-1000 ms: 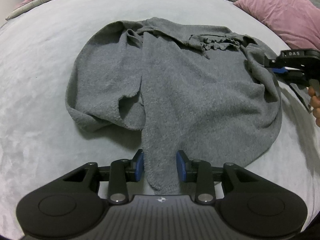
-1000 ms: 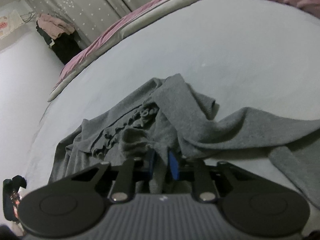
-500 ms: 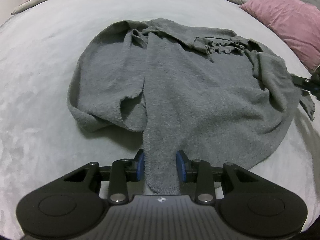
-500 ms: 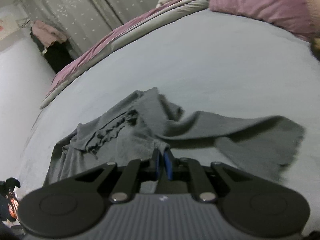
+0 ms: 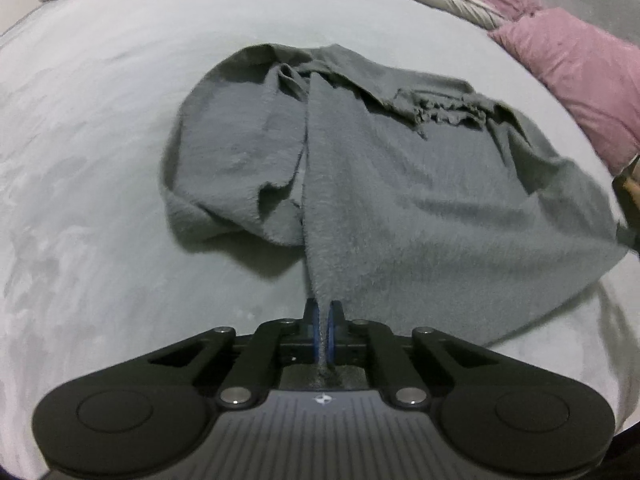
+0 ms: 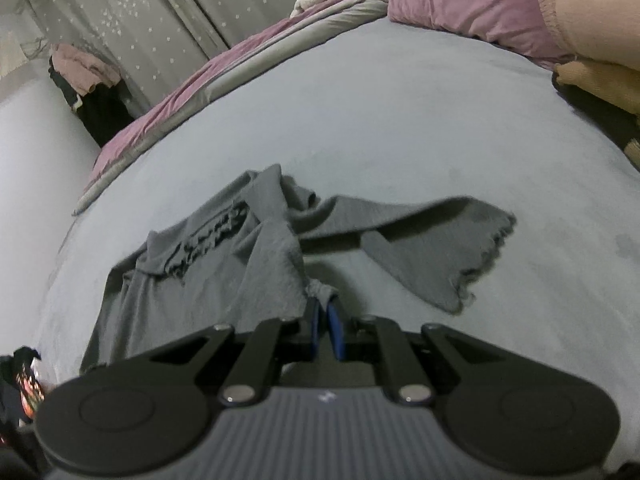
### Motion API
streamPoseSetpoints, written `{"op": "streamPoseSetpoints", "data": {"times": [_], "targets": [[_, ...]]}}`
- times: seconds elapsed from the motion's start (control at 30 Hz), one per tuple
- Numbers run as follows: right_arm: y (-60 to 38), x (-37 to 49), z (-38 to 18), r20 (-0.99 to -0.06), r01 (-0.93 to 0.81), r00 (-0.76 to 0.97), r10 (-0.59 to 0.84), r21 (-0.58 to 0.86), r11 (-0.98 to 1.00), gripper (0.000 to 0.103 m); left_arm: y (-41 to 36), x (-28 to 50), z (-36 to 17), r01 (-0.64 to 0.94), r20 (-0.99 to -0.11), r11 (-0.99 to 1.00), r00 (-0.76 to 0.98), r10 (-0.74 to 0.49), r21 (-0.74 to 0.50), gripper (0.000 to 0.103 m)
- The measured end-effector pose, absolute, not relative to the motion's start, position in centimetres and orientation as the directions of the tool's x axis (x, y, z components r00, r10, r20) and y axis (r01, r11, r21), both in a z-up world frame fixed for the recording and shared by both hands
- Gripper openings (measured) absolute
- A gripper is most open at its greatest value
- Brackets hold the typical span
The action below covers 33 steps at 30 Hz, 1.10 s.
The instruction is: Fold clothes
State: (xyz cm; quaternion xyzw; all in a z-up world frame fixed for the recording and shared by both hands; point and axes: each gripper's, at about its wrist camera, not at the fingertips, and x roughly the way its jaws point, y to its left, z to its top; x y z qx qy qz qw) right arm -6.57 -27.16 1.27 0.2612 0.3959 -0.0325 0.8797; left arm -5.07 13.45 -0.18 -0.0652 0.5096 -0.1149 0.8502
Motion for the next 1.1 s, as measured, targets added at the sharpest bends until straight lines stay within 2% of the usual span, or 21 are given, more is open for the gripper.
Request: {"op": "streamPoseSetpoints", "data": {"times": [0.3, 0.77, 1.1], "targets": [[-27.5, -9.8, 1.9, -0.741, 0.245, 0.65, 0.169, 0.415, 0.877, 0.007, 15.6, -6.1, 1.5, 0.138, -0.834, 0.945, 0.443, -0.328, -0.298, 0.003], [-27.5, -12.2, 4.1, -0.777, 0.177, 0.608, 0.165, 0.335, 0.925, 0.007, 14.4, -7.4, 2.3, 0.25, -0.855, 0.941, 0.412, -0.316, -0.228, 0.003], [-27.6, -13.3, 3.2, -0.829, 0.16, 0.531, 0.176, 0.302, 0.94, 0.007, 14.2, -6.3, 1.8, 0.311, -0.876, 0.927, 0.362, -0.318, -0.208, 0.003]]}}
